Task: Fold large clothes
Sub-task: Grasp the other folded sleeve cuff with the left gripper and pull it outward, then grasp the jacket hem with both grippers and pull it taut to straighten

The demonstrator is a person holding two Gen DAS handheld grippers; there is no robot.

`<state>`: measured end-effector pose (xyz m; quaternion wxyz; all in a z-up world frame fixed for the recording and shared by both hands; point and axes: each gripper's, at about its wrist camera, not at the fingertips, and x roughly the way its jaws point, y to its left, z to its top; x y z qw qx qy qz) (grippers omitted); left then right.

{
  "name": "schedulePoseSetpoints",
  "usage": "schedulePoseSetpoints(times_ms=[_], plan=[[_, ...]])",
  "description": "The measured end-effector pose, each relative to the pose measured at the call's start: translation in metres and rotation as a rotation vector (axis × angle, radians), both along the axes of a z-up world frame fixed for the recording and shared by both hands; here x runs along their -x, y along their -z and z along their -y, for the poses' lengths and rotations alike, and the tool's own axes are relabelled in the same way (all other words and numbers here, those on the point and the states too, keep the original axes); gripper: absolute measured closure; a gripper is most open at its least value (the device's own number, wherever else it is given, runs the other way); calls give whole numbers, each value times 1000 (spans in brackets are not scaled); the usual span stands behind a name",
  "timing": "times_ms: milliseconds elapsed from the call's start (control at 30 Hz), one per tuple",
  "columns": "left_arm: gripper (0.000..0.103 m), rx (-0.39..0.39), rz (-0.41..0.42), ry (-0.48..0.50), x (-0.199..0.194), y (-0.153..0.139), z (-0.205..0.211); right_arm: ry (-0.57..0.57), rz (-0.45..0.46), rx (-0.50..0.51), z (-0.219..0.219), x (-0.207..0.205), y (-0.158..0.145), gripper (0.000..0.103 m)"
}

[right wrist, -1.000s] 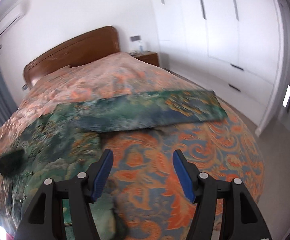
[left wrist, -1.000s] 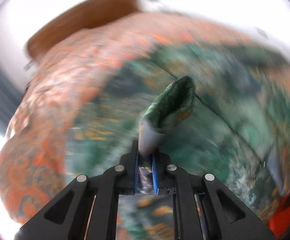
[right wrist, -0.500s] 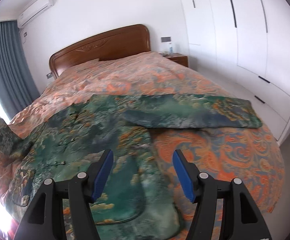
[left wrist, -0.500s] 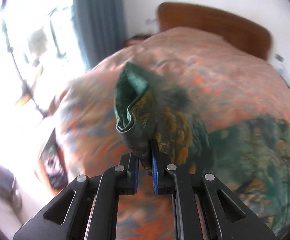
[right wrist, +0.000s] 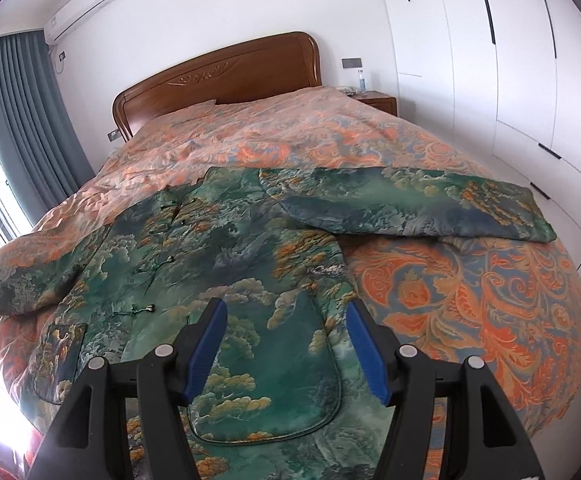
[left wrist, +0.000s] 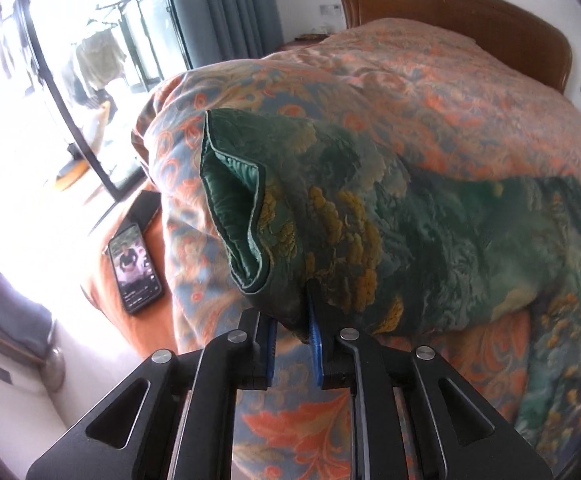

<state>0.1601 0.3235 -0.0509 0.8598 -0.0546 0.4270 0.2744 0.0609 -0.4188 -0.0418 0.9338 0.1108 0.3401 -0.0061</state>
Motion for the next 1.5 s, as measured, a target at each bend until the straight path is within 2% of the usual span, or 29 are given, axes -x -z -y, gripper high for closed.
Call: schedulePoseSetpoints(times_ms=[100,133,167,233,400,467,567,633,733,800,867,967,1067,1100,1167,1200,1233,1267,1300,1367,1400,1500], plan=[[80,-25,-6,5,1,-3,8,-10,-4,-10,-4,-2,1,40],[69,-26,-7,9,2,-5,11,-13,-2,-10,-5,-1,0,40],[53,-21,-5,17,3,-7,16,-14,0,-9,-6,0,0,40],[37,0,12,54,12,-9,33,-18,4,-5,-8,2,0,40],[33,-17,16,198,38,-8,99,-7,0,-11,-4,6,3,40],[23,24,18,276,47,-4,124,-8,-9,-10,-3,5,6,40],[17,125,-3,423,59,12,164,-22,-25,-6,0,3,7,40],[17,222,-44,517,65,31,186,-42,-44,-16,8,2,9,40],[17,249,-104,579,68,58,205,-85,-89,-17,24,3,16,40],[17,248,-130,587,69,68,212,-106,-141,8,40,4,26,40],[17,291,-146,591,66,78,214,-121,-203,13,53,4,38,39],[17,371,-178,589,58,93,215,-151,-307,-46,74,2,61,39],[18,388,-199,598,58,101,218,-164,-371,-142,88,0,83,39],[20,383,-207,602,58,101,220,-174,-377,-193,93,-1,88,39],[36,374,-230,618,58,100,226,-206,-380,-257,94,-2,91,39],[38,357,-242,623,58,99,229,-225,-393,-273,92,-5,93,39],[45,331,-253,629,58,98,232,-233,-410,-258,89,-7,94,39],[59,315,-264,633,57,97,234,-239,-421,-242,85,-9,96,39],[67,298,-275,630,56,97,235,-254,-434,-221,81,-10,96,40],[80,307,-282,622,52,96,236,-280,-447,-203,74,-12,94,60],[82,321,-280,620,51,94,235,-297,-454,-181,68,-12,91,80],[86,354,-259,627,49,84,234,-299,-432,-147,58,-9,77,88]])
